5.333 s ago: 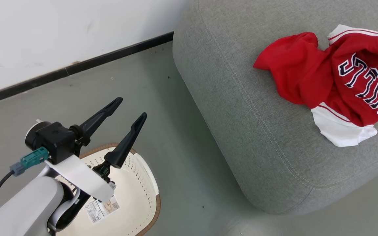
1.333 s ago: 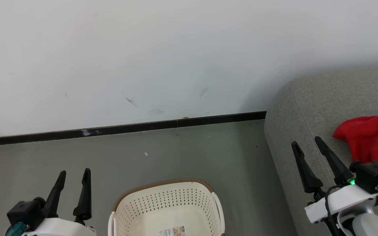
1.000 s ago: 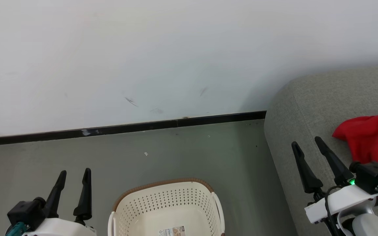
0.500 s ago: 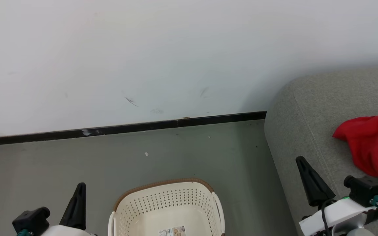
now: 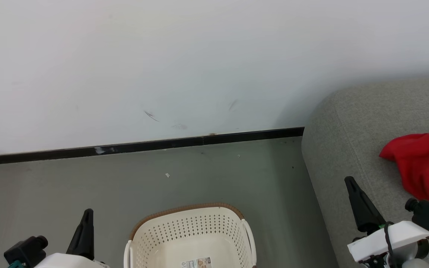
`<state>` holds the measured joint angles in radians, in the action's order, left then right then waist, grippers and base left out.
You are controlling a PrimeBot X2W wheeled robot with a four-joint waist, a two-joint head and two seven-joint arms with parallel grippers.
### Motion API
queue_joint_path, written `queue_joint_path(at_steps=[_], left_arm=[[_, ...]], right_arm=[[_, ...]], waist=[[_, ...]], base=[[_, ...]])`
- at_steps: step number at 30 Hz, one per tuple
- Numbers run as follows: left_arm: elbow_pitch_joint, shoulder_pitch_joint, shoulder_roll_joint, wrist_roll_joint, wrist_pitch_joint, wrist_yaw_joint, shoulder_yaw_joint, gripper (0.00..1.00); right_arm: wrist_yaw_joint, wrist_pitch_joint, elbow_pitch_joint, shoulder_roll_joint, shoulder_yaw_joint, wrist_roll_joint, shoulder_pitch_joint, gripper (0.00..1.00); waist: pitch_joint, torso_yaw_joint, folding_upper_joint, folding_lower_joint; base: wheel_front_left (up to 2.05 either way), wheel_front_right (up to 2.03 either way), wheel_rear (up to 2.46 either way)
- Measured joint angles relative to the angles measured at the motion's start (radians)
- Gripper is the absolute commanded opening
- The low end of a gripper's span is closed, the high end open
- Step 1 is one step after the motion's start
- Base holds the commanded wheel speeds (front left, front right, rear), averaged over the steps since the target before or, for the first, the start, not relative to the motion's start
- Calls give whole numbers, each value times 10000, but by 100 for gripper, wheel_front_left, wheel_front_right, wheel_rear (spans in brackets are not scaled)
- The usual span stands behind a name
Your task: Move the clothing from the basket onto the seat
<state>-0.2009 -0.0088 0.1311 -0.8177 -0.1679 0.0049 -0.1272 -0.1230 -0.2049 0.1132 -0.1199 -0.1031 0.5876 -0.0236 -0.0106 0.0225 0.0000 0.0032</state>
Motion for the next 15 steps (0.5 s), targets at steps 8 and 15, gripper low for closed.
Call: queue_joint_path(at_steps=[8, 15], left_arm=[[-8, -4, -82, -807, 297, -90, 209, 0], [-21, -12, -157, -1511, 539, -169, 391, 0]], right_arm=[[0, 299, 138, 0, 203, 1129, -2, 0], [0, 506, 268, -2, 295, 2119, -3, 0]], waist=[[55, -26, 0, 45], [94, -48, 0, 57]], base=[[0, 0, 0], [0, 0, 0]])
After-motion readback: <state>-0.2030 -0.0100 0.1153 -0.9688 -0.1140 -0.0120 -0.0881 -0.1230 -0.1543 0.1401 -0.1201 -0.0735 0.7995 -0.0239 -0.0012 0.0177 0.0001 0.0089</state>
